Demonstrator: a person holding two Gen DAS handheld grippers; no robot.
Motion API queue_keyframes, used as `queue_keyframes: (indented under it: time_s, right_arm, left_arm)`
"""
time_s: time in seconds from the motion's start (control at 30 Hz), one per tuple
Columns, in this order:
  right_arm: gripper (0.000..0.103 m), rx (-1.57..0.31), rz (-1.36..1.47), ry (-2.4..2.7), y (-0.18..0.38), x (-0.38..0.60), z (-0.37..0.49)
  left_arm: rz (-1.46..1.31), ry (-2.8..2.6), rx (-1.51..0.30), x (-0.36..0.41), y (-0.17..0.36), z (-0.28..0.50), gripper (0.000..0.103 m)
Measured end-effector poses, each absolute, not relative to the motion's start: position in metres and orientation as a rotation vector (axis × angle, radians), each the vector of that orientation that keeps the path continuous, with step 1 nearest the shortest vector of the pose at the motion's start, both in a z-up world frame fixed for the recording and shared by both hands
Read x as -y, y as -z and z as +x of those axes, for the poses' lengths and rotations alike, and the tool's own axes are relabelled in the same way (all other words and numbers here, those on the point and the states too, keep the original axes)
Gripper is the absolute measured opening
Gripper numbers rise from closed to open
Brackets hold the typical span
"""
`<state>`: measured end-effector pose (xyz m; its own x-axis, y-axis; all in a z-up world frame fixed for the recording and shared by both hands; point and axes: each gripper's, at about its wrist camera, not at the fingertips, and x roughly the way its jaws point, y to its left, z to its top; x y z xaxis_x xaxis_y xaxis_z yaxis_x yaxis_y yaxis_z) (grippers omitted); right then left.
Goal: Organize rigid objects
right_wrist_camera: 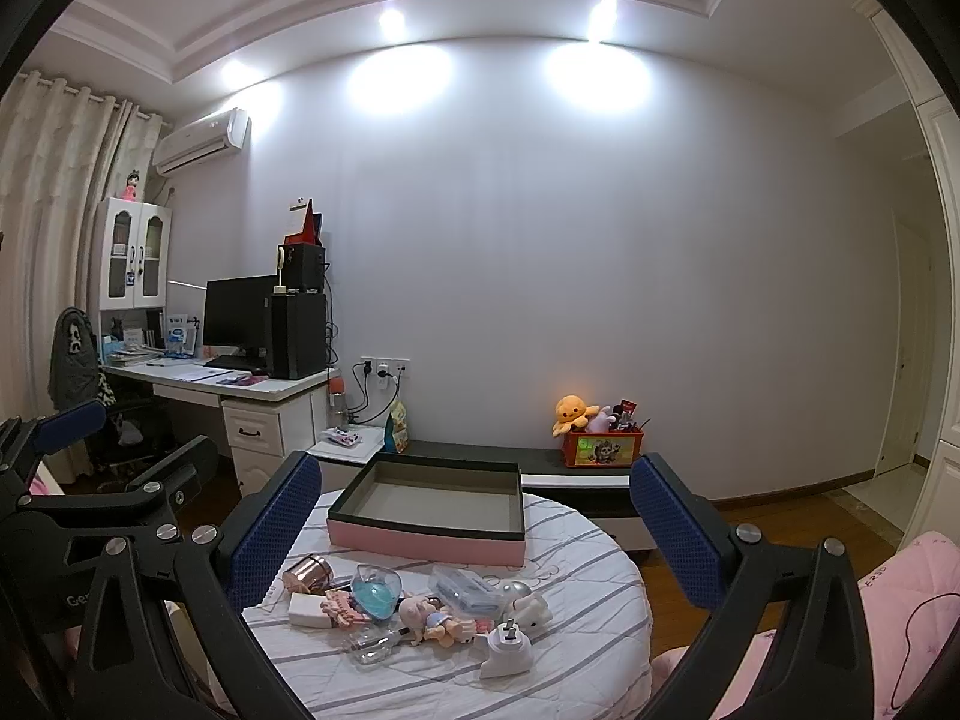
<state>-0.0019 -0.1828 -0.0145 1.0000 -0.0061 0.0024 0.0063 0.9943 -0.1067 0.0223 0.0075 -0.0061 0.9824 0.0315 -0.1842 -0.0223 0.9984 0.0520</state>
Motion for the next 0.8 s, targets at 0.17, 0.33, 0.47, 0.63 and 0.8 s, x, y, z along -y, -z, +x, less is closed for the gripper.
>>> queue_keyframes:
  time_s: [0.17, 0.33, 0.47, 0.63, 0.8]
  right_arm:
    - [0.103, 0.002, -0.106, 0.003, 0.0144, 0.1826, -0.0015]
    - [0.103, 0.002, -0.107, 0.005, 0.0147, 0.1828, -0.0014]
    - [0.103, 0.003, -0.108, 0.004, 0.0152, 0.183, -0.001]
    - [0.103, 0.002, -0.109, 0.001, 0.0156, 0.1838, -0.0003]
    - [0.103, 0.004, -0.109, -0.001, 0.0163, 0.1836, -0.0001]
  left_arm:
    - [0.049, -0.027, -0.184, -0.0084, 0.006, 0.0216, 0.103]
    - [0.046, -0.025, -0.187, -0.007, 0.0032, 0.0226, 0.103]
    - [0.045, -0.024, -0.187, -0.0066, 0.0032, 0.0229, 0.103]
    - [0.048, -0.027, -0.185, -0.0067, 0.0023, 0.022, 0.103]
    - [0.047, -0.027, -0.184, -0.0066, 0.0024, 0.022, 0.103]
